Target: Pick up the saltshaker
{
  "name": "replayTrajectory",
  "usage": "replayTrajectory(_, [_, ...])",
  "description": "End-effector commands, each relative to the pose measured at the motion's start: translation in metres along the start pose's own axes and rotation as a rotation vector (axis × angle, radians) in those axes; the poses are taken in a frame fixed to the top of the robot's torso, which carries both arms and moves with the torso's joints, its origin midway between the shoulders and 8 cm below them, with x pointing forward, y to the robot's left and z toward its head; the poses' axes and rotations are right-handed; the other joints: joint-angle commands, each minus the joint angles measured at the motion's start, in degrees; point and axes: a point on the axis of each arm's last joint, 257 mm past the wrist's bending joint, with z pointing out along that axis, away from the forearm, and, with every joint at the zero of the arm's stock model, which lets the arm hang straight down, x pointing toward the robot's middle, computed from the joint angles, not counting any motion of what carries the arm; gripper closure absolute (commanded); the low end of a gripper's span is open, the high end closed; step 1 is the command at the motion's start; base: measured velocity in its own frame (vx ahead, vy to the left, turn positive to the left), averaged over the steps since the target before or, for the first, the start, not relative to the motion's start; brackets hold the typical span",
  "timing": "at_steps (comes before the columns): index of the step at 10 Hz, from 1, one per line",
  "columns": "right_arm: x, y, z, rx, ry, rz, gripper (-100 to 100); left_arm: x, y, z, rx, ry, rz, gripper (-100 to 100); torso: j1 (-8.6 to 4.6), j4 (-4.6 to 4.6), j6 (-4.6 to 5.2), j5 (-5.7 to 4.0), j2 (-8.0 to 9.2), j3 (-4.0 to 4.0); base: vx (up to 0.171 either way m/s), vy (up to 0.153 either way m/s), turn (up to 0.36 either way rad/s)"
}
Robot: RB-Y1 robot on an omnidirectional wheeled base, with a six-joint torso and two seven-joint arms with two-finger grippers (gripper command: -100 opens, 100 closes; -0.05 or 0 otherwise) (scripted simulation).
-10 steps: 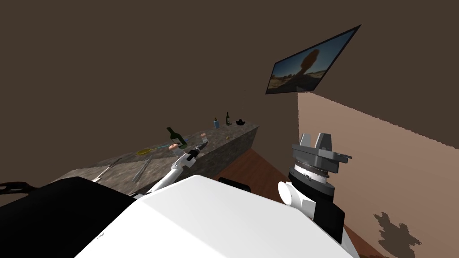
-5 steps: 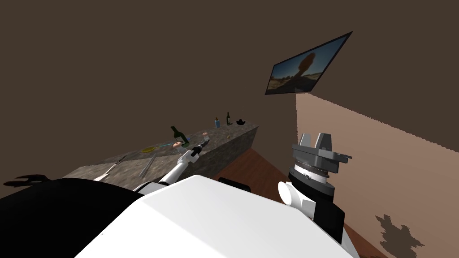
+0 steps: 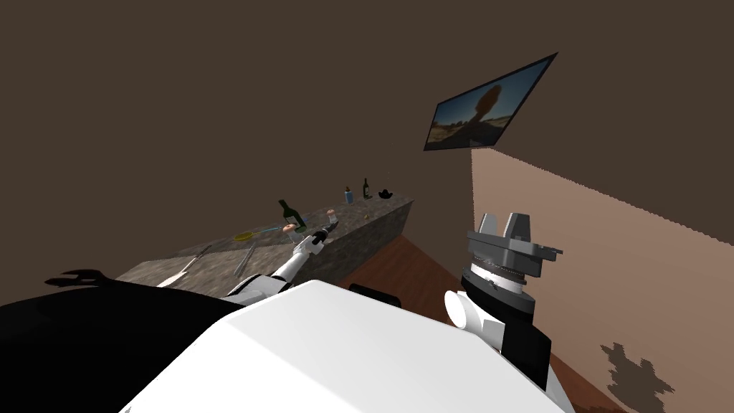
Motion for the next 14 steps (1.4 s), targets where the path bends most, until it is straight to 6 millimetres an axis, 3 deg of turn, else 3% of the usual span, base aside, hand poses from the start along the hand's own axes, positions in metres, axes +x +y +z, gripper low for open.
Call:
replayTrajectory(1, [0.0, 0.0, 0.0, 0.0, 0.0, 0.0, 0, -0.002, -0.008, 0.012, 0.001, 0.004, 0.001, -100, 0.0, 0.0, 0.0, 0.0, 0.0, 0.0, -0.117, 0.021, -0.002])
replayTrajectory(3, [0.0, 0.0, 0.0, 0.0, 0.0, 0.0, 0, -0.012, -0.012, 0.026, -0.003, -0.001, -0.006, -100, -0.01, -0.01, 0.0, -0.01, -0.15, -0.06, -0.032, 0.008, -0.001])
replayTrajectory(4, [0.0, 0.0, 0.0, 0.0, 0.0, 0.0, 0, -0.007, -0.027, 0.032, 0.016, 0.005, 0.007, -100, -0.04, -0.05, 0.0, -0.02, -0.31, -0.16, -0.088, 0.015, 0.003])
replayTrajectory(7, [0.0, 0.0, 0.0, 0.0, 0.0, 0.0, 0, -0.022, -0.035, 0.051, 0.008, 0.003, -0.003, -100, -0.01, -0.02, -0.01, -0.01, -0.17, -0.08, -0.059, 0.014, -0.003])
replayTrajectory(8, [0.0, 0.0, 0.0, 0.0, 0.0, 0.0, 0, -0.019, -0.051, 0.059, 0.026, 0.012, 0.011, -100, -0.04, -0.05, -0.01, -0.01, -0.31, -0.16, -0.108, 0.024, 0.001])
replayTrajectory(10, [0.0, 0.0, 0.0, 0.0, 0.0, 0.0, 0, -0.03, -0.057, 0.073, 0.018, 0.015, 0.004, -100, 0.0, 0.01, -0.01, 0.0, -0.01, 0.01, -0.087, 0.016, -0.003])
replayTrajectory(11, [0.0, 0.0, 0.0, 0.0, 0.0, 0.0, 0, -0.027, -0.073, 0.078, 0.038, 0.023, 0.022, -100, -0.04, 0.0, 0.0, -0.02, -0.15, -0.06, -0.095, 0.037, 0.003])
replayTrajectory(14, [0.0, 0.0, 0.0, 0.0, 0.0, 0.0, 0, -0.049, -0.087, 0.093, 0.042, 0.011, 0.015, -100, -0.1, 0.0, 0.01, -0.03, -0.13, -0.05, -0.059, 0.008, -0.003])
